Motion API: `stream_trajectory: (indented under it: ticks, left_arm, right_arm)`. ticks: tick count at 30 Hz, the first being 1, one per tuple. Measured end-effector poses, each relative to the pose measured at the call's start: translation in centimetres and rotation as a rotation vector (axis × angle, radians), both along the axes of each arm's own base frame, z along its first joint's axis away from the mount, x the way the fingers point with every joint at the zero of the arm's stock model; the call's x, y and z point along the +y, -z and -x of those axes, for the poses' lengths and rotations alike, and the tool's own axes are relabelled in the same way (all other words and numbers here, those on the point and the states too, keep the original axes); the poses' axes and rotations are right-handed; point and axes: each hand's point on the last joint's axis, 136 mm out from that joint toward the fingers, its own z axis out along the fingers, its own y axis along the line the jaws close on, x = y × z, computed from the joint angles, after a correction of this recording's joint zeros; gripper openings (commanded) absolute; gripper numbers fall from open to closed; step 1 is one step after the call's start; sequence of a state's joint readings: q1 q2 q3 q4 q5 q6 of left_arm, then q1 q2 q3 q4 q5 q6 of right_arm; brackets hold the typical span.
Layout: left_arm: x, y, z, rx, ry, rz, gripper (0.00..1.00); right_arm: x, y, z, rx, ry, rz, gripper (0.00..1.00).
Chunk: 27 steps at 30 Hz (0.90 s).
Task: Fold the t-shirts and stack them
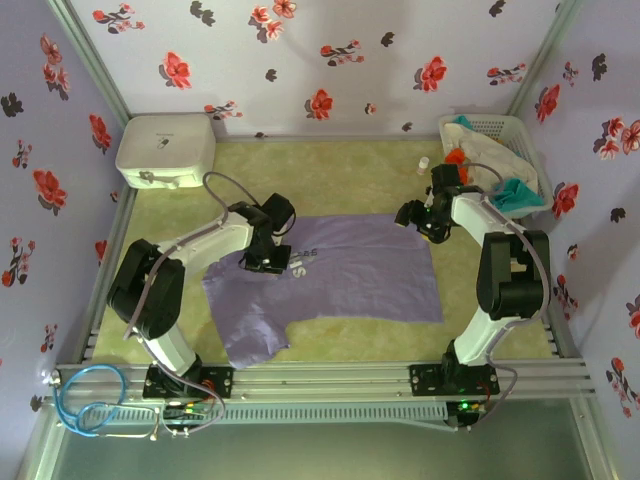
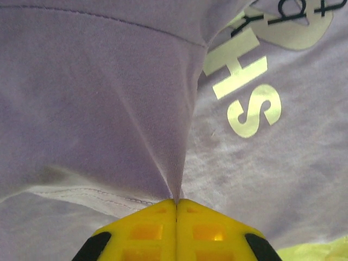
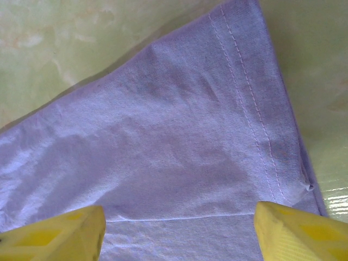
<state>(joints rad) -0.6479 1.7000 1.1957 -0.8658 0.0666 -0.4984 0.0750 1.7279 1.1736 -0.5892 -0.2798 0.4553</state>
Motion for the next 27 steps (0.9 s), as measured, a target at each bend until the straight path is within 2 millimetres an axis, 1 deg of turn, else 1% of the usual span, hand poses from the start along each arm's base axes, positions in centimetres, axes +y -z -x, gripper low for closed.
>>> stream_trajectory:
  ticks: [1,2,4,5,8,11,13,15,17,20,22,25,27]
  left_arm:
    - [0.0,0.0,0.1,0.012,0.000,-0.001,0.19]
    - [0.0,0.1,0.2,0.020,0.001,-0.002,0.30]
    - [0.1,0.2,0.3,0.038,-0.008,-0.005,0.43]
    - [0.2,0.3,0.4,0.045,-0.016,-0.005,0.47]
    - [0.6,0.0,0.2,0.046,-0.043,0.005,0.49]
    - [1.5,-1.0,-0.3,0.020,-0.075,0.028,0.46]
    - [2.8,-2.0,-0.5,-0.012,-0.114,0.053,0.44]
    - [4.5,-2.6,-0.5,-0.042,-0.162,0.073,0.45]
    - [6.9,-2.8,0.0,-0.062,-0.226,0.083,0.47]
    - [9.8,-2.5,0.9,-0.083,-0.309,0.089,0.48]
    - [11.3,-1.9,1.6,-0.092,-0.354,0.091,0.48]
    - [12.4,-1.0,2.2,-0.094,-0.389,0.090,0.49]
    - [12.4,-0.4,2.2,-0.097,-0.392,0.092,0.49]
  right_arm:
    - [0.0,0.0,0.0,0.000,0.000,0.000,0.72]
    - [0.0,0.0,0.0,0.000,0.000,0.000,0.72]
    - [0.0,0.0,0.0,0.000,0.000,0.000,0.72]
    - [0.0,0.0,0.0,0.000,0.000,0.000,0.72]
    - [0.0,0.0,0.0,0.000,0.000,0.000,0.72]
    - [0.0,0.0,0.0,0.000,-0.001,0.000,0.72]
    - [0.0,0.0,0.0,0.000,-0.001,0.000,0.72]
    - [0.0,0.0,0.0,0.000,-0.001,0.000,0.72]
    - [0.0,0.0,0.0,0.000,-0.001,0.000,0.72]
    - [0.0,0.0,0.0,0.000,-0.001,0.000,0.72]
    - [0.0,0.0,0.0,0.000,-0.001,0.000,0.72]
    - [0.1,0.0,0.0,0.001,-0.003,-0.004,0.72]
    - [0.1,0.1,0.1,0.003,-0.003,-0.007,0.71]
